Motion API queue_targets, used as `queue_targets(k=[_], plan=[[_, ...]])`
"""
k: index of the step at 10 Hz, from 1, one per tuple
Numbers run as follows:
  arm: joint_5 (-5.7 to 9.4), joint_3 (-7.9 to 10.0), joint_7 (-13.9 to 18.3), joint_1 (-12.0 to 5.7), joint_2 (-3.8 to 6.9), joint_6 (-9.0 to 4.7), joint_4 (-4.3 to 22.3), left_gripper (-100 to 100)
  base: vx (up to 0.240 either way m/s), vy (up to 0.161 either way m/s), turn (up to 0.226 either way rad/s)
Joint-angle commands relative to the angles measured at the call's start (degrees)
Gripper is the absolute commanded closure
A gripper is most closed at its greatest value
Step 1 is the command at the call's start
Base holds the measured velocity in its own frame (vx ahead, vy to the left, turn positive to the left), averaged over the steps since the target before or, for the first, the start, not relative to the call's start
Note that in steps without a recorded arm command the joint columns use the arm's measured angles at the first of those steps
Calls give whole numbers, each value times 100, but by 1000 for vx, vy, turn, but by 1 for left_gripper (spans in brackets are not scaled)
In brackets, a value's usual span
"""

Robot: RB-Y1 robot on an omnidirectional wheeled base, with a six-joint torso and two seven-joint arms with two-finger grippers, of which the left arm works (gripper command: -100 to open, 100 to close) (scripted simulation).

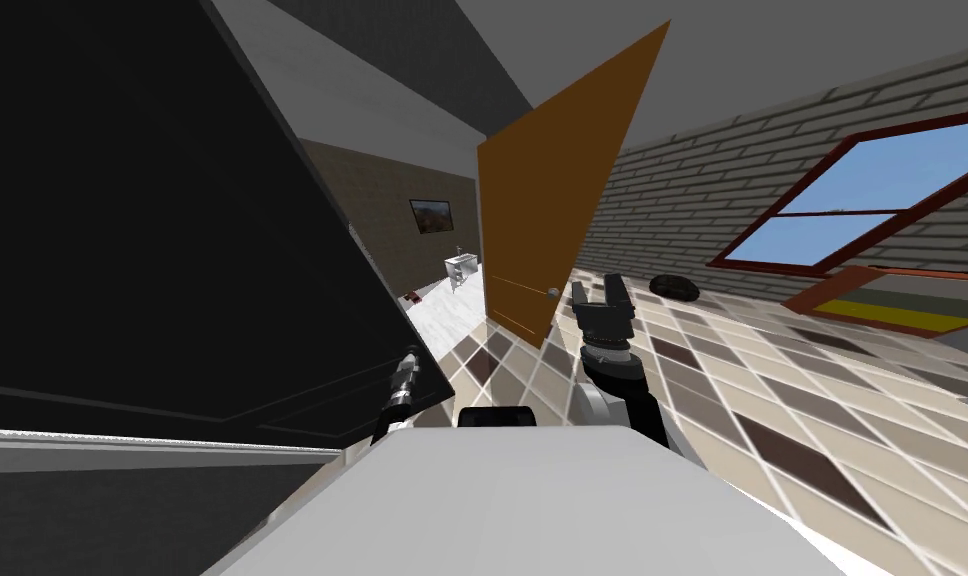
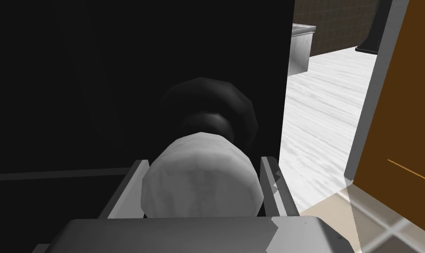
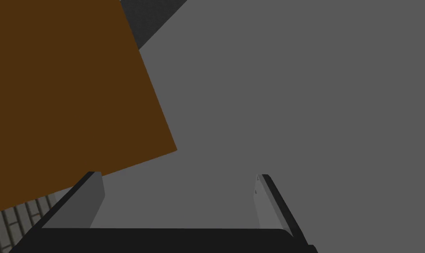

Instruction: Pull the door open

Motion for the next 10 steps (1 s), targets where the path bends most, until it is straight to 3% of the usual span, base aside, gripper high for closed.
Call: queue_targets(k=[1,4,5,10], plan=[[-80,-166,162,86,92,-93,-7,100,-257,15,-118],[-181,-367,359,188,238,-200,-72,100,-259,14,-96],[-159,-327,306,176,212,-149,-65,100,-107,16,-23],[-324,-657,673,381,484,-448,-79,100,-200,26,-114]])
